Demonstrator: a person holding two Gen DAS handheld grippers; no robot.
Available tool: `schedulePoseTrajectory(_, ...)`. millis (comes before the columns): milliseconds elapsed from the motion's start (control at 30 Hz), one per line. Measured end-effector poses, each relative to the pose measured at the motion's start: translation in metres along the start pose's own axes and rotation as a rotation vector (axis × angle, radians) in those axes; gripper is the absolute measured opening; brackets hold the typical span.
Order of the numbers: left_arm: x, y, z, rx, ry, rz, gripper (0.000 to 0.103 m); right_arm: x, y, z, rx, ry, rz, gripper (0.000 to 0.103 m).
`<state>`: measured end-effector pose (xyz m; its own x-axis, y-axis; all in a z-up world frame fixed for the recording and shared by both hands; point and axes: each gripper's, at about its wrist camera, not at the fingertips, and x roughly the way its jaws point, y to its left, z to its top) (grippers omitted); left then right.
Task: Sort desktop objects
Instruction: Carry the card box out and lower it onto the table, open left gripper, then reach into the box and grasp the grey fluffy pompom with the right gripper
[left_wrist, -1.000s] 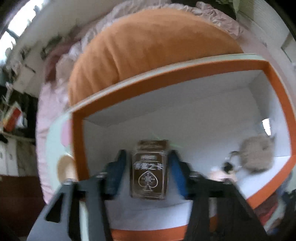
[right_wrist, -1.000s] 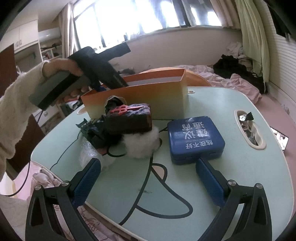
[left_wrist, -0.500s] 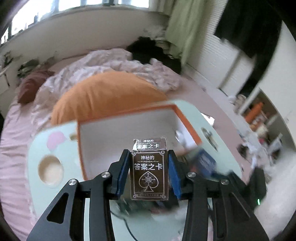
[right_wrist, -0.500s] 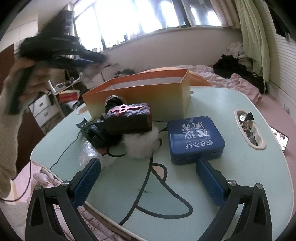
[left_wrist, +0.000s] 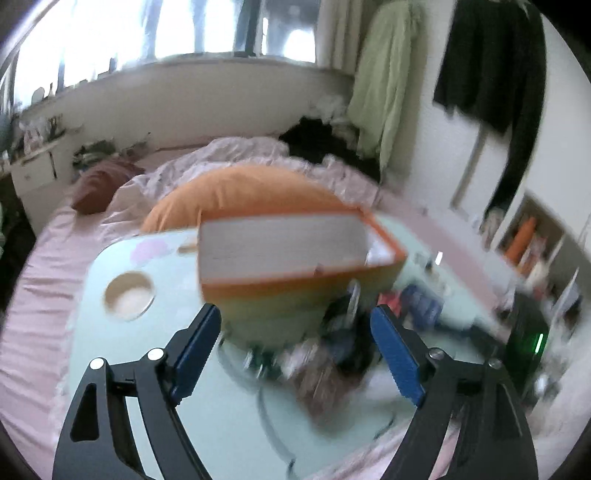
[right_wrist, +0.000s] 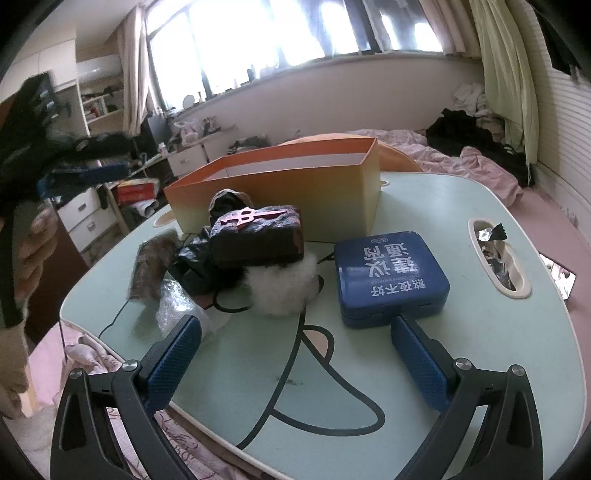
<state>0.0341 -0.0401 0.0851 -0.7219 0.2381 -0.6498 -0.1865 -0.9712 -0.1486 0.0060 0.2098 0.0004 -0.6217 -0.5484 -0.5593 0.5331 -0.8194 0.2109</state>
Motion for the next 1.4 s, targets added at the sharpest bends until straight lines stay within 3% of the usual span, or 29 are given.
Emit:
schedulePoseTrajectory(133, 0.000, -0.012, -0.050, 0.091, 0.079, 0.022, 0.083, 0.001, 0.000, -0.001, -0.004, 0.002, -0.006, 0.103)
schedulePoseTrajectory(300, 0.028, -0.026, -0.095, 0.080, 0.200, 0.064, 0.087, 0.002, 0.000, -0.001, -0.006, 0.004, -0.010, 0.103)
schedulePoseTrajectory(367, 0.034, -0.027, -0.097, 0.066, 0.118, 0.094, 0.087, 0.002, 0.000, -0.001, -0.007, 0.004, -0.009, 0.103)
schedulePoseTrajectory(467, 0.048, -0.025, -0.091, 0.034, 0.072, 0.130, 0.091, 0.004, -0.001, -0.002, -0.007, 0.006, -0.013, 0.103)
schedulePoseTrajectory(533, 0.054, -0.023, -0.090, 0.030, 0.050, 0.137, 0.101, 0.005, -0.001, -0.001, -0.007, 0.006, -0.012, 0.103)
schedulePoseTrajectory(700, 0.054, -0.016, -0.093, 0.029, 0.008, 0.134, 0.103, 0.004, 0.007, 0.005, -0.066, 0.041, -0.012, 0.102)
schedulePoseTrajectory(767, 0.052, -0.017, -0.093, 0.033, -0.003, 0.131, 0.103, -0.008, 0.022, 0.023, -0.146, 0.010, -0.034, 0.097)
schedulePoseTrajectory(867, 0.052, -0.017, -0.094, 0.033, -0.021, 0.135, 0.103, -0.024, 0.042, 0.077, -0.234, -0.031, -0.044, 0.097)
schedulePoseTrajectory(900, 0.051, -0.017, -0.093, 0.032, -0.023, 0.137, 0.103, -0.020, 0.045, 0.097, -0.239, 0.000, -0.040, 0.097)
schedulePoseTrajectory(1000, 0.052, -0.017, -0.093, 0.032, -0.028, 0.136, 0.103, 0.028, 0.040, 0.152, -0.189, 0.199, -0.102, 0.096)
schedulePoseTrajectory(1067, 0.051, -0.016, -0.094, 0.034, -0.029, 0.134, 0.103, 0.062, 0.033, 0.170, -0.174, 0.331, -0.113, 0.077)
schedulePoseTrajectory(1133, 0.050, -0.015, -0.094, 0.033, -0.030, 0.133, 0.103, 0.099, 0.018, 0.181, -0.126, 0.532, -0.083, 0.030)
schedulePoseTrajectory(1167, 0.051, -0.015, -0.094, 0.033, -0.031, 0.133, 0.103, 0.112, 0.011, 0.185, -0.107, 0.611, -0.076, 0.022)
schedulePoseTrajectory(1300, 0.048, -0.020, -0.097, 0.033, -0.036, 0.138, 0.103, 0.151, -0.004, 0.184, -0.173, 0.838, -0.215, 0.019)
schedulePoseTrajectory(1400, 0.048, -0.020, -0.098, 0.033, -0.037, 0.137, 0.103, 0.170, -0.009, 0.180, -0.150, 0.968, -0.250, 0.020)
